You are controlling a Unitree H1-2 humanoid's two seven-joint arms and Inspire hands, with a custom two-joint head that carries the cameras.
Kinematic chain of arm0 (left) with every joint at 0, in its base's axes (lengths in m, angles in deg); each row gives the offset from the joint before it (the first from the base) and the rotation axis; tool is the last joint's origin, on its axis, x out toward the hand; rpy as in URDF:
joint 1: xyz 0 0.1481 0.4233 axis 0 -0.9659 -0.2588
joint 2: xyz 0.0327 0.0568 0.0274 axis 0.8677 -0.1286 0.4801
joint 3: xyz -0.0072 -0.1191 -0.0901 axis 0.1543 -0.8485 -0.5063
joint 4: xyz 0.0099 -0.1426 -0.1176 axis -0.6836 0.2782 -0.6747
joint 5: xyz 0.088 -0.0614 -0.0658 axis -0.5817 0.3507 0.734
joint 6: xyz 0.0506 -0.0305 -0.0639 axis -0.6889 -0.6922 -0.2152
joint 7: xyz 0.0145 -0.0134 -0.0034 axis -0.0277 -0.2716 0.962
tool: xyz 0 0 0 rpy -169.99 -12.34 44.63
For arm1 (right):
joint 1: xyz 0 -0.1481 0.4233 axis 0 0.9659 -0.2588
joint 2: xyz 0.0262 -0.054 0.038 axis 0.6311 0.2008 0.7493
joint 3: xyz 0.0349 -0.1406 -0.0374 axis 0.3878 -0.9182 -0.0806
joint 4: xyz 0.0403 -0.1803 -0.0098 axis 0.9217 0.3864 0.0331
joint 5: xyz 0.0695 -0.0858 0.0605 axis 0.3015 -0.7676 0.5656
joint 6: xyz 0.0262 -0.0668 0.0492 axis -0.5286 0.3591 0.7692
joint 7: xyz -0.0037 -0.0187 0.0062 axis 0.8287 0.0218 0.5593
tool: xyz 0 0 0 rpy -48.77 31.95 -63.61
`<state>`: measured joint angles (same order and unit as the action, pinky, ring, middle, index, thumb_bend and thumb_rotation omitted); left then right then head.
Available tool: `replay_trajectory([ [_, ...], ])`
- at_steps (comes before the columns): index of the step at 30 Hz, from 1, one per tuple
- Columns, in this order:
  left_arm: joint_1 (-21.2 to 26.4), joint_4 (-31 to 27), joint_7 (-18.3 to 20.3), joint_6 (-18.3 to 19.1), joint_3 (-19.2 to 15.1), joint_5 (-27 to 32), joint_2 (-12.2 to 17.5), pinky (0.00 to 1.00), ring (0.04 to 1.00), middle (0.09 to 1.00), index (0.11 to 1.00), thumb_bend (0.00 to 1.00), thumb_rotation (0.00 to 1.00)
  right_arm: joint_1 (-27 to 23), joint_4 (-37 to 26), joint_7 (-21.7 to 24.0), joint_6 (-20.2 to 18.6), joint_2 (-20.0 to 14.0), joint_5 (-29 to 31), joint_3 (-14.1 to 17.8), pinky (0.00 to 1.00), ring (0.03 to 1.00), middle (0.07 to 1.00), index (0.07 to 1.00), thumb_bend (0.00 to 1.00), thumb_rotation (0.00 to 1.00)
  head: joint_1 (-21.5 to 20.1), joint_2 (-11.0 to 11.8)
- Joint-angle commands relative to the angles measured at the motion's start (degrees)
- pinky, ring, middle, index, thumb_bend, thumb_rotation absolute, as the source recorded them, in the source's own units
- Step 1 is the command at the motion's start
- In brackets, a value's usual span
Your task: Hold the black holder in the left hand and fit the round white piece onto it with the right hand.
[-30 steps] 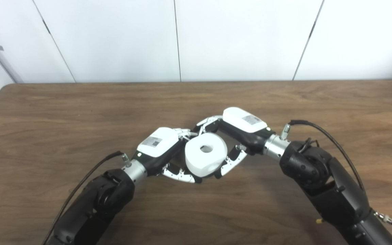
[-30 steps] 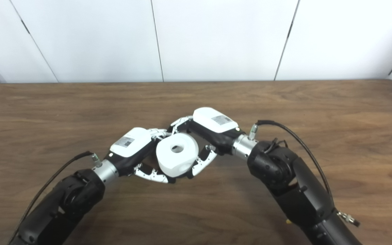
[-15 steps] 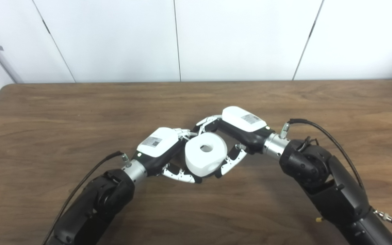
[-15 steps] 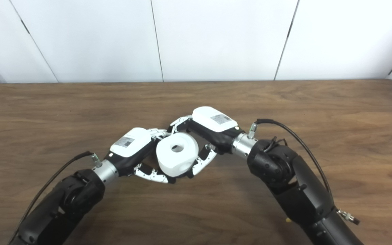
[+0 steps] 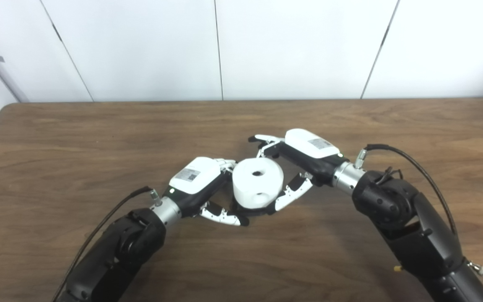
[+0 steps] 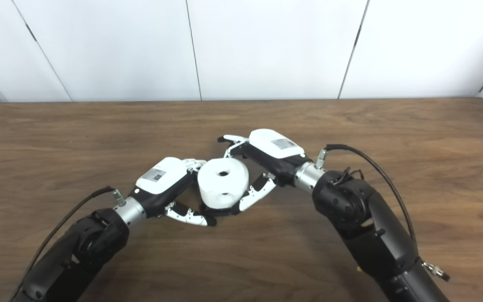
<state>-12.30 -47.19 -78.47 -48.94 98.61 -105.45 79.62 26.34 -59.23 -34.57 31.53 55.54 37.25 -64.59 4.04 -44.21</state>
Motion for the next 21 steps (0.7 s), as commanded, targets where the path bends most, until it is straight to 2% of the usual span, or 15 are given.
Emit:
replay_trajectory([
  [1, -0.64, 0.73, 2.27, 0.01, 1.30, -1.92, 0.41, 0.86, 0.874, 0.834, 0.483, 0.53, 0.06, -1.14, -1.73, -0.52, 0.31, -0.65, 0.58, 1.14, 0.71, 0.851, 0.924, 1.000, 0.94, 0.32, -0.04, -0.13],
  [11, -0.45, 1.52, 1.99, -0.83, 1.17, -1.51, 0.52, 0.85, 0.871, 0.835, 0.482, 0.53, 0.06, -0.05, -1.83, -1.25, 0.92, -0.61, 2.13, 3.28, 0.71, 0.856, 0.916, 1.000, 0.93, 0.32, -0.26, -0.28],
  [21, -0.06, 1.82, 1.96, -0.68, 1.15, -1.69, 0.15, 0.85, 0.878, 0.832, 0.482, 0.53, 0.06, 0.18, -1.74, -0.79, 2.09, -1.03, 2.99, 3.81, 0.71, 0.854, 0.914, 1.000, 0.93, 0.31, -0.23, -0.25],
])
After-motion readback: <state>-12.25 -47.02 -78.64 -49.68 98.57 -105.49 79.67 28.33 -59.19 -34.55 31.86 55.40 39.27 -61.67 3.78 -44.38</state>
